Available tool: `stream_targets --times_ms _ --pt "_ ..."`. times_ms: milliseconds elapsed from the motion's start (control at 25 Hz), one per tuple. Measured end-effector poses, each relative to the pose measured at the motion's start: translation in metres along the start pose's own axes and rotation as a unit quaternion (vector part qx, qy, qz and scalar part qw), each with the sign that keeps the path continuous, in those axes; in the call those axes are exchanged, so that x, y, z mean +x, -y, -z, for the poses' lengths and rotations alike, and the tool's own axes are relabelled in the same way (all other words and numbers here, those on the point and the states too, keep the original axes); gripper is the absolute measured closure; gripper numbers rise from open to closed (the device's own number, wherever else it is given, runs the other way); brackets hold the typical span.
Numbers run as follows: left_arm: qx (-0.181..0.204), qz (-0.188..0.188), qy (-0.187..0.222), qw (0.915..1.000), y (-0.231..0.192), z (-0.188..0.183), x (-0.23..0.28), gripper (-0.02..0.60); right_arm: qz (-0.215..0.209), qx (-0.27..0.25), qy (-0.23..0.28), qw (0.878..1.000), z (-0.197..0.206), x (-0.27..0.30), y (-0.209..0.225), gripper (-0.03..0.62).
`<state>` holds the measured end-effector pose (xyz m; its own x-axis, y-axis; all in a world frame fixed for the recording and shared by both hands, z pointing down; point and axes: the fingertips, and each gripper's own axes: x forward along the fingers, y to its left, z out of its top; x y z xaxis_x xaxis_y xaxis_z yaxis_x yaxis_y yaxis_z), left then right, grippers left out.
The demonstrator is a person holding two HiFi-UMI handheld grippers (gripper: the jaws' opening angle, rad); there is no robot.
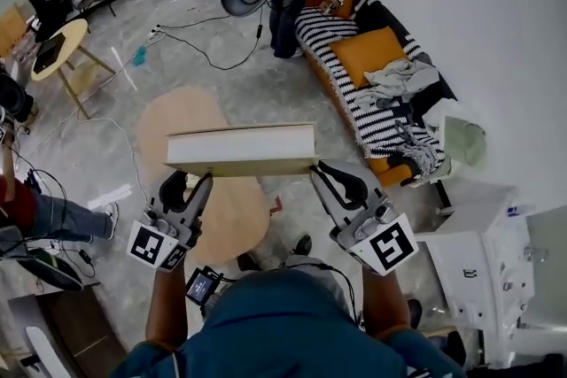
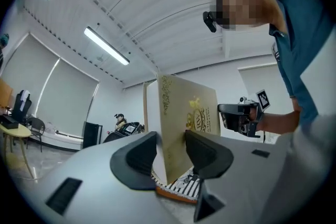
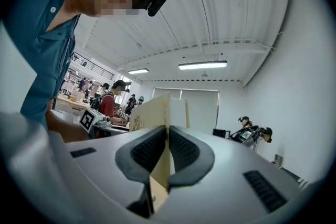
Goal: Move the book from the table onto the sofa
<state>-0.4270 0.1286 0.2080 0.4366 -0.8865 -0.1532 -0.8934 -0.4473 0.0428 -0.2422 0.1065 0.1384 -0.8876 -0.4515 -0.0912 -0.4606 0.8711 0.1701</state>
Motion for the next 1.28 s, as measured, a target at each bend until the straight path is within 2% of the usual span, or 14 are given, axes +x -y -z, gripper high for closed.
stream_targets --times_ms 360,720,1280 --pt "0.004 0.07 -0.033 0.997 0.079 0.015 0.089 0.405 0.075 0.006 0.001 0.997 0.014 -0.095 0.07 0.565" --pt "0.022 0.119 -0.054 0.9912 0.192 0.033 0.186 0.405 0.131 0.011 0.009 0.991 0.025 -0.217 0.156 0.565" --pt "0.024 0.196 -0.082 0.9769 0.349 0.072 0.295 0.405 0.222 0.012 0.005 0.975 0.043 -0.384 0.24 0.563"
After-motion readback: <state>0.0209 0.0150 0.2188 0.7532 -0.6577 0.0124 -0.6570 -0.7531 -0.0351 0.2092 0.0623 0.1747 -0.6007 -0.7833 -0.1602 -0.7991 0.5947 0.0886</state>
